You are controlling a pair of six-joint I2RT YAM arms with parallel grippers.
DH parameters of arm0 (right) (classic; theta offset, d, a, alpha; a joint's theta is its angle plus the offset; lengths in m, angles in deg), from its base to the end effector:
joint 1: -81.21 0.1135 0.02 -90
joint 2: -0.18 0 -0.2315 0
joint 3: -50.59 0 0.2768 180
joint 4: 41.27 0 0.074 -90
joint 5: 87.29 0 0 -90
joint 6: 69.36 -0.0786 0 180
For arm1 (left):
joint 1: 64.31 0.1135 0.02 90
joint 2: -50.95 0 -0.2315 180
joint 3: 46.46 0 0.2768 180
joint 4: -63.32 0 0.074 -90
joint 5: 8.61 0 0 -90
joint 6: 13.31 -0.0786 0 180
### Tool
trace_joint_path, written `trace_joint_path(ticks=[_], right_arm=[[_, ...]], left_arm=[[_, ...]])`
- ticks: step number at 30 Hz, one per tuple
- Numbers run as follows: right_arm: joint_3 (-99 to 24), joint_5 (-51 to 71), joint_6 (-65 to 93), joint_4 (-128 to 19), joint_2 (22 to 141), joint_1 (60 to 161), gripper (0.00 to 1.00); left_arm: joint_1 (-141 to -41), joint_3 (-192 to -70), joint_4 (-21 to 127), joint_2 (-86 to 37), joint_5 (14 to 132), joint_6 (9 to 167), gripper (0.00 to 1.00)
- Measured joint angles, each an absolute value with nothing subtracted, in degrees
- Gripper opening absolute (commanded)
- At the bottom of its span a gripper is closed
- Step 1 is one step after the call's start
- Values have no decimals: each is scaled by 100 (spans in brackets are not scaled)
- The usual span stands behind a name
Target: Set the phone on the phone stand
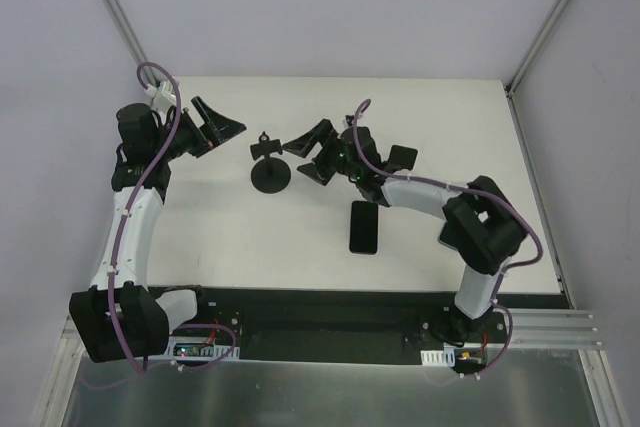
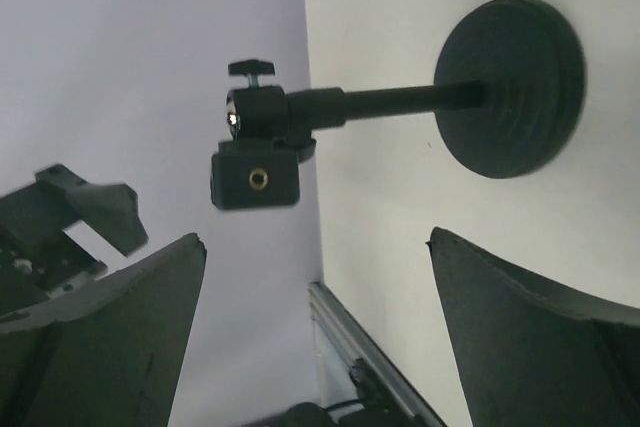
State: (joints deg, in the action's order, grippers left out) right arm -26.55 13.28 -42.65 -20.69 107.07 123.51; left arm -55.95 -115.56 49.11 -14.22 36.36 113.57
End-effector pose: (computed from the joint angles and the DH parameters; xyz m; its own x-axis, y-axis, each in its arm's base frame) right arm 0.3430 0.3316 0.1736 -0.7636 0.4924 -0.4176 -0.2523 0.3678 0.8950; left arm 0.3310 -0.0076 0.3195 -0.4929 -0.5011 -0.7113 0.3628 0.6247 -0.6915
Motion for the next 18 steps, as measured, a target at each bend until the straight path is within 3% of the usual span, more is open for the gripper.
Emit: trace_joint_path(ticks=[5,9,13,18], right_arm=[[-2476,1286,-2630,-4112,9448,12390,96],[-2928,137,-1342,-6685,8843,12777,96],[-3221,-823,-704,-8621,8893,13000,96],[-3171,-1380,-669,-9922,9420,12937,96]], left_arm=[[-5595,-11545,4945,-1369,3629,11360,87],[-5595,-11543,4976,-1365,3539,11388,87],[-5595,-11536,5039,-1363,3509,11464,87],[-5595,-11527,5064,-1363,3502,11493,87]])
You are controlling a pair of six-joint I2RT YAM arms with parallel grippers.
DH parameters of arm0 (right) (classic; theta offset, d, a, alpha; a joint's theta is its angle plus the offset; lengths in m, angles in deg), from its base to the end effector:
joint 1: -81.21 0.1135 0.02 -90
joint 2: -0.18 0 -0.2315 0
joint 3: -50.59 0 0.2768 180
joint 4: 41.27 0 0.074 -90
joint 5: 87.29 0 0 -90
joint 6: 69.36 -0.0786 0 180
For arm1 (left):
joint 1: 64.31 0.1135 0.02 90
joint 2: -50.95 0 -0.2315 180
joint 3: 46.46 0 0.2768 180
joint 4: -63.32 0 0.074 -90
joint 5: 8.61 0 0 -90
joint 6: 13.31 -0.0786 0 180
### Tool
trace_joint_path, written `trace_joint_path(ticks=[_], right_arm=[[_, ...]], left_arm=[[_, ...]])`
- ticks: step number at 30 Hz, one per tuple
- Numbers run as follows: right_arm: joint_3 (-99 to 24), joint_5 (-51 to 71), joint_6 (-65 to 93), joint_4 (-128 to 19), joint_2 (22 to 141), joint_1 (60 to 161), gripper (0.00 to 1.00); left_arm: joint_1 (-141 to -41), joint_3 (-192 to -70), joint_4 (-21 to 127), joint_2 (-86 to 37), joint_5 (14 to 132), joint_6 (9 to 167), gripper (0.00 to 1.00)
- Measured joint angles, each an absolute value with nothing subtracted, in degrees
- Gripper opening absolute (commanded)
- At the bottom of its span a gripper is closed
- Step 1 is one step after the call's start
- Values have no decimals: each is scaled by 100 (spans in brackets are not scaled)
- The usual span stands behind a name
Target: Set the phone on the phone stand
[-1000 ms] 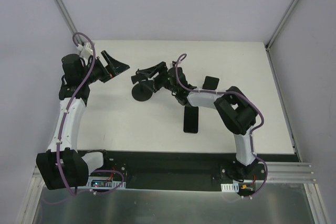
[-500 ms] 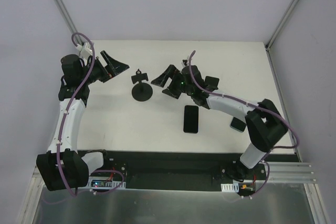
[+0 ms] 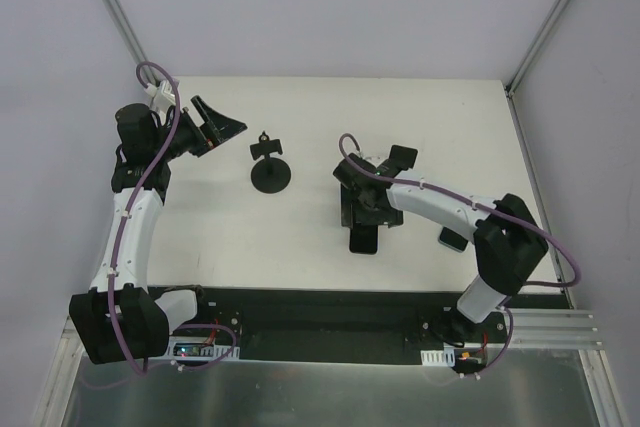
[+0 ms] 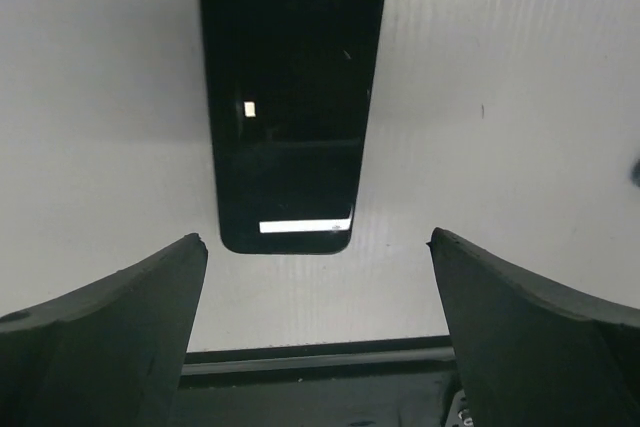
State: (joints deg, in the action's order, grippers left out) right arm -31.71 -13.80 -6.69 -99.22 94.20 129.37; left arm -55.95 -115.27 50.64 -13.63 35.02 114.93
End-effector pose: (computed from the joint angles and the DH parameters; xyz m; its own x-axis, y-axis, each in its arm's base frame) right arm 0.2562 0.2527 0.1481 -0.8534 -0.2932 -0.4310 -0.2889 0.9542 -0.0772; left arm 0.3284 -0.0093 0.3242 -0.4905 -0.5038 -0.7111 0.3876 0.6047 -0.6958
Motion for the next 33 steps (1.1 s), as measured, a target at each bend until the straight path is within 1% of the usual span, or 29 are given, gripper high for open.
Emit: trace_joint_path(ticks=[6,11,13,22,33], right_arm=[[-3084,-1227,-711,-10162,9730,12773,96],[-3116,-768,-669,-10088,10080,12460,96],[-3147,-679,-612,-10094,10178,12351,98],[-3169,322,-455,-9651,10218,12126,99],[-3269,340,-597,-9609,10539,12198,99]], left_arm=[[-5595,-11523,5105,-1363,3496,11508,87],[-5595,-11479,5138,-1365,3491,11526,87],[-5595,-11473,5155,-1365,3489,11532,87],[-5595,-11455,5192,-1365,3478,11591,87],[-5595,-11440,5208,-1365,3424,11624,87]])
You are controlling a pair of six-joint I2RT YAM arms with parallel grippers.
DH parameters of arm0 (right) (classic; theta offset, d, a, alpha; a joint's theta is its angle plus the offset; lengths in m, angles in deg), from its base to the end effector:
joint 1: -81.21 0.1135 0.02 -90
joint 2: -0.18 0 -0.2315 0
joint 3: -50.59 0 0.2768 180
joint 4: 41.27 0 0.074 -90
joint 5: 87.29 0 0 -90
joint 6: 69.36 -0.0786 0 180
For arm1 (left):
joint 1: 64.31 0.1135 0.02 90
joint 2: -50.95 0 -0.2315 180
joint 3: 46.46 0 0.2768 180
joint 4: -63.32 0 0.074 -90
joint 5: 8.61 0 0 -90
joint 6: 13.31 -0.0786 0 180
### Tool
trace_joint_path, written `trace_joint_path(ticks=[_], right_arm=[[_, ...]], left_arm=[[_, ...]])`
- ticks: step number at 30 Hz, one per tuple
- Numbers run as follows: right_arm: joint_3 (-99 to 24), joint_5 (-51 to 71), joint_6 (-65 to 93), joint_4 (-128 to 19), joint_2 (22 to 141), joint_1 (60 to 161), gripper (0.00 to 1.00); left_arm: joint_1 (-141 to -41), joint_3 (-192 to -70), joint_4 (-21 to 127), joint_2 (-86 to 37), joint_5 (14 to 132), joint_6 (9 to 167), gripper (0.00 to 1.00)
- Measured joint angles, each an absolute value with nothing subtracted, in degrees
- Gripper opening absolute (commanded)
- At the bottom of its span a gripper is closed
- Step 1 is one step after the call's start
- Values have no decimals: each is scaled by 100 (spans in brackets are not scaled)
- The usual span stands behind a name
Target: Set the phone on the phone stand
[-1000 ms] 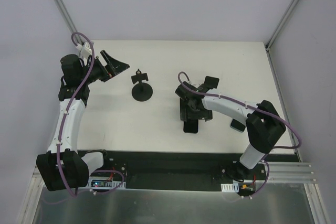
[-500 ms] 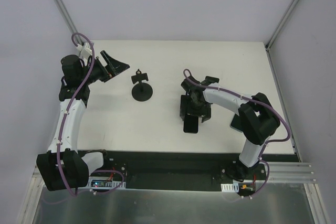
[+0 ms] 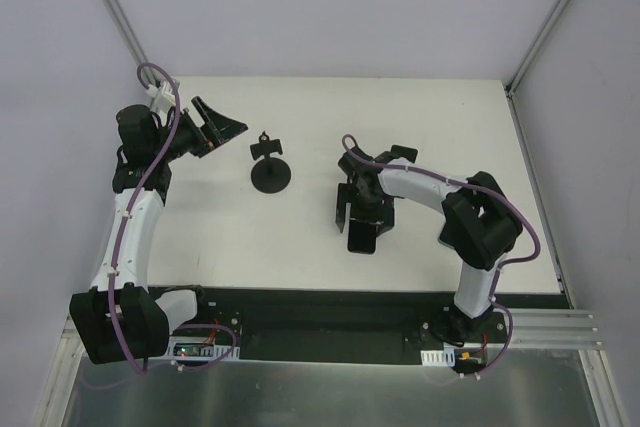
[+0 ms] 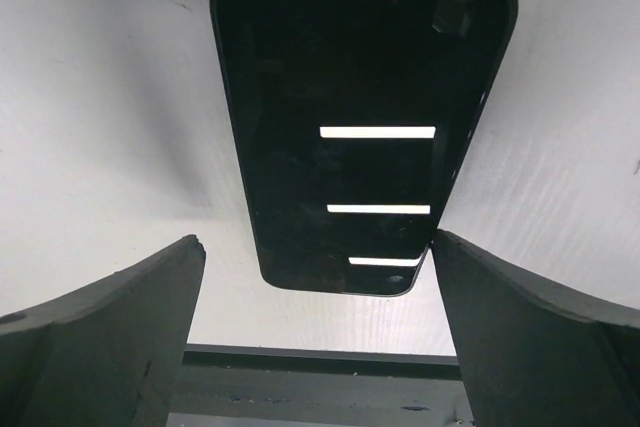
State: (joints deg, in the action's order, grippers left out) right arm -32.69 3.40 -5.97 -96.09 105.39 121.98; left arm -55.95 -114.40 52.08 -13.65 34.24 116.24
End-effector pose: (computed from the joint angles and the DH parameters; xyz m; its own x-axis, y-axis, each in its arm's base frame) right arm 0.2815 0.2440 0.0850 -0.9525 -0.2299 -0.1997 -0.2555 0.9602 0.1131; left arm 0.3282 -0.0100 0.3212 -0.4994 -0.5111 -0.6996 0.3912 0.5875 -0.7084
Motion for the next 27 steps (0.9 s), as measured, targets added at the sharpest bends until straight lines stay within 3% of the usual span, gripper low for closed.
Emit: trace_joint_path(ticks=[5,13,16,27], right_arm=[[-3396,340,-709,-9598,10725,12251,99],[-3403,191,-822,-9598,10836,12246,92],[-3394,145,-848,-9600,10836,12251,85],[-3578,67,-846,-9823,11018,12233,84]], left_arm=[[-5595,-11440,5208,-1365,3393,11626,87],[-5595,-11438,5208,-1365,3391,11631,87],[-5595,-11438,5208,-1365,3391,11631,87],[-5595,-11433,5210,-1365,3391,11631,87]])
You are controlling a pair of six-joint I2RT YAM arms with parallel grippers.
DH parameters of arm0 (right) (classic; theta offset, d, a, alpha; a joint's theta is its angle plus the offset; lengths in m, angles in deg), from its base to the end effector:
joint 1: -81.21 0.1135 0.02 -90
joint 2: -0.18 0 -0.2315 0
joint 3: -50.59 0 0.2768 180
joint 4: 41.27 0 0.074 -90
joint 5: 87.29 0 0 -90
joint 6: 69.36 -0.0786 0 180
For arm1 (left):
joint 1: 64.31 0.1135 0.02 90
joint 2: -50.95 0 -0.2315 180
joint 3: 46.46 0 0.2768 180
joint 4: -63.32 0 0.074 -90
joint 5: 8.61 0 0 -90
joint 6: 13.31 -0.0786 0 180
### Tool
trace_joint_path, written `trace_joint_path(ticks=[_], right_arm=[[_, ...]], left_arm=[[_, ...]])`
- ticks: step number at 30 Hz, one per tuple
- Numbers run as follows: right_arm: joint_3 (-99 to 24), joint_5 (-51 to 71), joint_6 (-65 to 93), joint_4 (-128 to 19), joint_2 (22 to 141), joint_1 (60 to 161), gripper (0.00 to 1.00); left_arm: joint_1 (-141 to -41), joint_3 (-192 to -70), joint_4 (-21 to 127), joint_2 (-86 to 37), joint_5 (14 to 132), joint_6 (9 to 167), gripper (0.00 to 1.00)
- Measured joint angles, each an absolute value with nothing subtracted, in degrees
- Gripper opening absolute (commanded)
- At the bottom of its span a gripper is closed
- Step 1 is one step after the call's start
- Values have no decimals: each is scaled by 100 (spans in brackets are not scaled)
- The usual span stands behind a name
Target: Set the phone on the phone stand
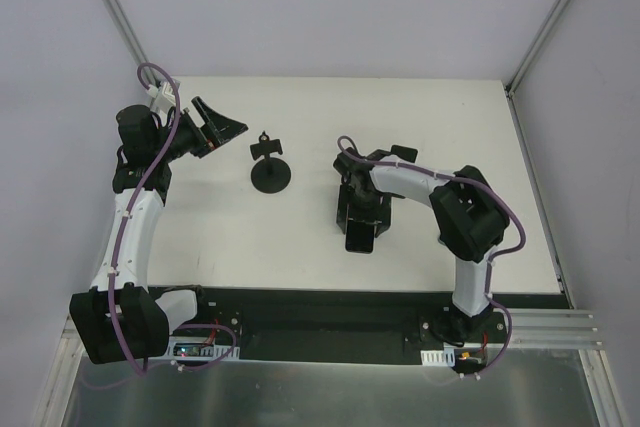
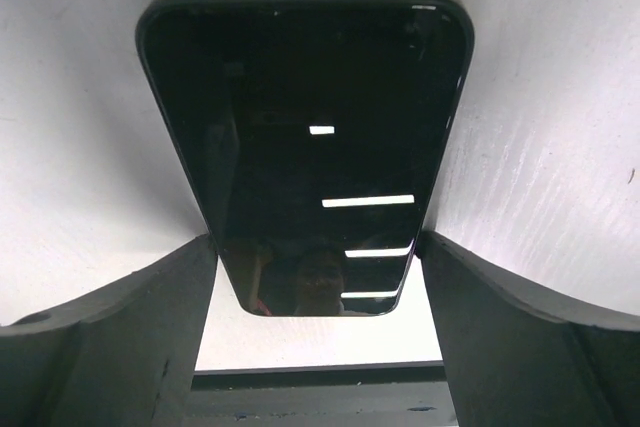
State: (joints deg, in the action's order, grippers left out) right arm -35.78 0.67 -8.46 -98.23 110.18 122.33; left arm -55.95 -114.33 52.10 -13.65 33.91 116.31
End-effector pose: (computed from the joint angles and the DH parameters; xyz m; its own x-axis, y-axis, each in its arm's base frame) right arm 0.2864 0.2463 0.0696 -0.9669 -0.1989 -0.1599 -0.2090 0.9767 0.0488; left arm 0.3279 -0.0104 0.3208 -0.5033 -0.5096 -0.6979 0.3934 0.5840 -0.7101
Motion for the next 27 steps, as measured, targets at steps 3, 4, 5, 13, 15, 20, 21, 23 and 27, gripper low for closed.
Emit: trace_joint_path(ticks=[3,4,5,13,15,20,21,23,27], right_arm=[[-3726,60,-844,-9972,11142,12237,81],[-3755,62,-846,-10000,11164,12235,78],[-3770,62,-846,-10016,11175,12237,77],[-3809,80,-820,-10051,11201,12222,55],[-3792,97,-805,-10029,11201,12216,45],[-3586,91,-798,-9832,11033,12207,3],[-3536,80,-798,-9782,10989,12207,1],[-3460,49,-798,-9714,10924,12209,1],[-3217,-263,-785,-9498,10703,12288,1]], left_arm=[[-5595,-11433,5210,-1365,3389,11631,87],[-5595,-11433,5212,-1365,3389,11631,87],[-5595,-11433,5212,-1365,3389,11631,87],[-5595,-11431,5212,-1365,3389,11631,87],[-5595,-11431,5212,-1365,3389,11631,87],[-5595,-11431,5214,-1365,3391,11631,87],[-5595,-11431,5214,-1365,3389,11631,87],[-5595,-11431,5214,-1365,3389,11631,87],[-5595,-11431,5219,-1365,3391,11631,87]])
